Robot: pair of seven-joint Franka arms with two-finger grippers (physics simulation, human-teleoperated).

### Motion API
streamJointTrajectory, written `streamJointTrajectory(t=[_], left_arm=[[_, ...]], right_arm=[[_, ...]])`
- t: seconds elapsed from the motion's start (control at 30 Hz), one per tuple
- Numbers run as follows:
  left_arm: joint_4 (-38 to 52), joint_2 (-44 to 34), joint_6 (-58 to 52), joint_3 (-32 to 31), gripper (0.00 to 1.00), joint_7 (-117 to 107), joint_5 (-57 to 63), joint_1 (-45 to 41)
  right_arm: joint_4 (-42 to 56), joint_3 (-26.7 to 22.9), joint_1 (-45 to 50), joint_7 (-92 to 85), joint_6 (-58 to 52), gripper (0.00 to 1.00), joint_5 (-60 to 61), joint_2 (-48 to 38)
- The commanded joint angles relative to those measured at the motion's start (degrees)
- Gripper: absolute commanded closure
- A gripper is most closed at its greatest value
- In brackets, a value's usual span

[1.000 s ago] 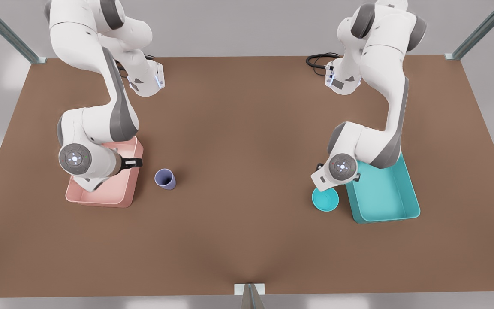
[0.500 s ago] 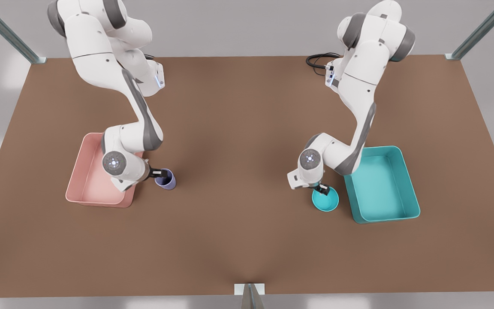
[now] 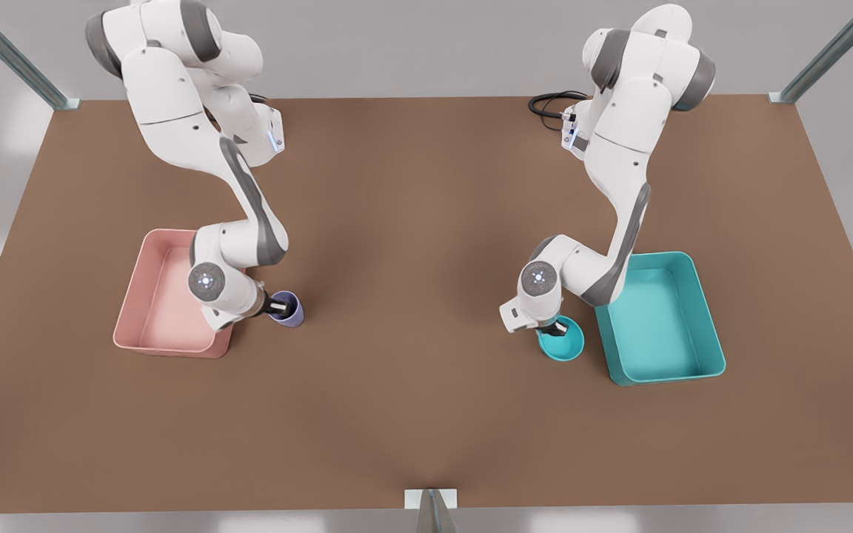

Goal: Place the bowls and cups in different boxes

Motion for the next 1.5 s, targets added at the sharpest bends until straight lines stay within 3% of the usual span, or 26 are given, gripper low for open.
streamJointTrajectory(t=[0.0,0.03,0.07,0.17,0.2,0.3,0.4,0.5,0.63,0.77,0.8,0.83,0.93,1.0,1.13,1.17,1.2,1.23,1.47], left_arm=[[0.9,-0.7,-5.1,0.0,0.79,-1.0,-0.9,-0.1],[2.1,-0.7,-7.3,0.0,0.79,-0.9,-0.8,0.0],[2.9,-2.2,-11.1,0.0,0.79,-0.8,-0.7,0.0],[11.6,-9.1,-39.1,1.3,0.79,-1.2,-1.4,1.2],[13.7,-10.3,-42.4,3.2,0.79,-1.2,-4.8,3.4],[13.0,-10.9,-40.2,6.7,0.79,-0.6,-6.3,7.8],[4.9,-10.9,-29.1,8.3,0.79,1.1,-6.2,8.5],[-2.5,-10.6,-16.8,10.1,0.79,1.1,-6.2,8.9],[-4.8,-8.7,-11.0,10.1,0.79,1.1,-6.2,10.1],[-5.0,-6.3,-7.2,10.1,0.79,1.0,-6.3,11.2],[-4.9,-6.2,-7.2,10.1,0.66,1.0,-6.3,11.1],[-5.0,-6.2,-7.3,10.1,0.00,1.1,-6.3,11.1],[-3.9,-12.4,-16.8,10.0,0.00,1.0,-7.1,10.5],[7.8,-18.4,-38.5,9.4,0.00,1.0,-14.5,9.9],[15.8,-25.8,-53.7,6.9,0.00,1.0,-20.4,6.8],[19.5,-25.1,-57.6,6.9,0.00,1.5,-21.1,6.8],[22.4,-24.7,-59.9,5.8,0.00,1.5,-21.0,6.8],[24.8,-24.9,-63.3,5.4,0.00,1.1,-20.7,6.6],[25.9,-25.3,-66.8,2.7,0.00,1.2,-17.5,7.3]], right_arm=[[0.3,0.0,0.1,3.0,1.0,0.66,-0.4,0.3],[0.6,0.0,0.6,3.1,0.9,0.77,-0.4,0.3],[0.7,0.0,0.7,3.0,0.9,0.79,-0.4,0.3],[1.4,0.0,0.3,2.9,-0.1,0.79,-0.5,-0.1],[1.5,-0.1,-0.1,0.3,-1.8,0.79,-0.4,-1.6],[2.2,-0.7,-4.7,-16.1,-13.8,0.79,-1.3,-12.2],[9.1,-0.8,-13.6,-40.8,-22.1,0.79,-3.7,-13.5],[12.4,-0.8,-19.7,-50.5,-21.2,0.79,-10.5,-12.6],[12.5,-1.4,-22.7,-50.5,-18.9,0.79,-11.5,-7.0],[9.1,-1.3,-22.7,-49.7,-9.6,0.79,-11.1,-4.0],[5.8,-1.3,-22.7,-49.4,-3.8,0.79,-10.5,-4.0],[4.0,-1.3,-22.7,-49.3,-0.5,0.79,-10.2,-4.1],[3.0,-1.2,-22.7,-49.3,9.0,0.79,-9.5,-0.4],[2.9,-1.2,-23.1,-49.3,9.2,0.79,-9.4,0.1],[2.6,-1.2,-23.1,-49.2,4.1,0.79,-3.6,0.3],[2.6,-1.2,-23.1,-49.2,3.2,0.70,-3.1,0.5],[3.2,-1.2,-23.4,-49.5,3.1,0.09,-3.1,1.8],[3.2,-1.2,-24.1,-49.8,3.1,0.00,-3.1,1.9],[5.1,-0.9,-23.9,-50.0,-5.2,0.00,-3.2,-1.9]])
